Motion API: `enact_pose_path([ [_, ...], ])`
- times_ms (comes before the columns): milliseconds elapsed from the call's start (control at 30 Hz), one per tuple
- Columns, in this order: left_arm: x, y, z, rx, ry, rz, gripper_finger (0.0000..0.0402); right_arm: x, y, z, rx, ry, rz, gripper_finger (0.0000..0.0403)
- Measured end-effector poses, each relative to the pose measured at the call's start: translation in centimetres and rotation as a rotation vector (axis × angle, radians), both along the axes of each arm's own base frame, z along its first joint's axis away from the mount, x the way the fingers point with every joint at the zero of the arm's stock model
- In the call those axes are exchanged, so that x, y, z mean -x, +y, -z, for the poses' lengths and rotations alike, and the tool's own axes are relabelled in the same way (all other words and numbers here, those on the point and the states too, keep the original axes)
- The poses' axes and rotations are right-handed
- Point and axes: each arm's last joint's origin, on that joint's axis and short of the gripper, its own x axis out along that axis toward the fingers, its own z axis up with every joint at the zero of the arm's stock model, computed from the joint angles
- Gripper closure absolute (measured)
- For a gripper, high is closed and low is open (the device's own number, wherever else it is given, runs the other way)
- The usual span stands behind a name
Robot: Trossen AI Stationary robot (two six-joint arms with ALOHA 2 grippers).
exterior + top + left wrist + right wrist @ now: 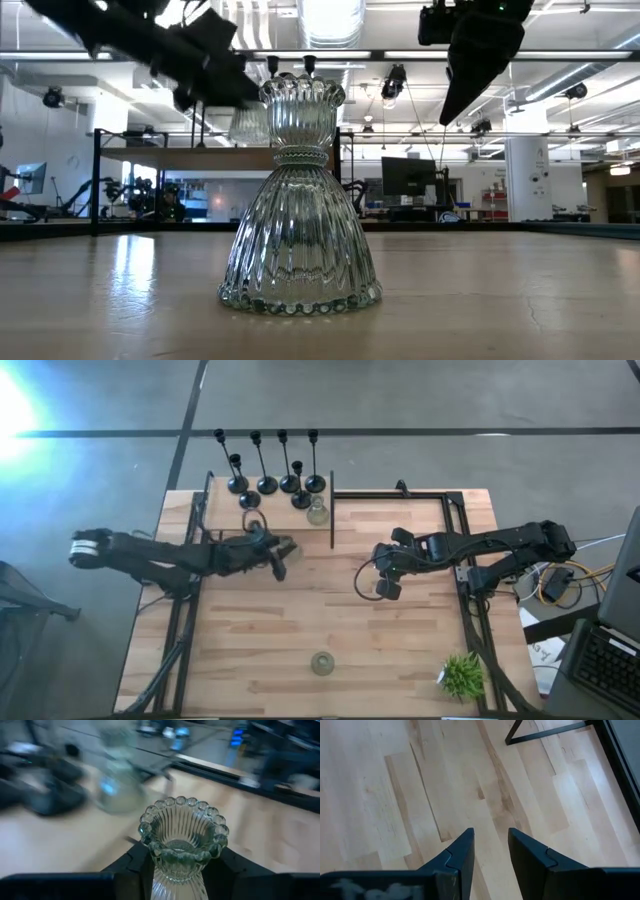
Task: Pick & Place candle stick holders
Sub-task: Put the green candleholder on the shelf
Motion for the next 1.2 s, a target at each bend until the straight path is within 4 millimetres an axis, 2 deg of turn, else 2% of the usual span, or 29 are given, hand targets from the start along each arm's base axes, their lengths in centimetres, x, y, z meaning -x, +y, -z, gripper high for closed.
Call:
enact_pose_path([
  [200, 0.0, 0.8, -4.3, -0.162, 0.120, -0.213, 0.0275, 0.0, 0.0, 0.0, 0.001, -0.003, -0.001, 0.0281],
  [333, -0.6, 1.8, -5.7, -0.192, 0.151, -0.263, 0.0275, -0.1, 0.0, 0.0, 0.000, -0.008, 0.000, 0.0277],
  [567, -0.3, 4.6, -4.7, -0.137, 0.193, -0.367, 0.0275, -0.1, 0.0, 0.0, 0.000, -0.007, -0.001, 0.0276],
  [867, 0.8, 8.0, -4.4, -0.038, 0.155, -0.378, 0.0275, -0.1, 0.0, 0.0, 0.009, -0.006, -0.018, 0.0287],
  [1200, 1.4, 9.3, -2.9, -0.018, 0.104, -0.379, 0.0275, -0.2, 0.0, -0.1, 0.012, -0.017, -0.023, 0.0274],
])
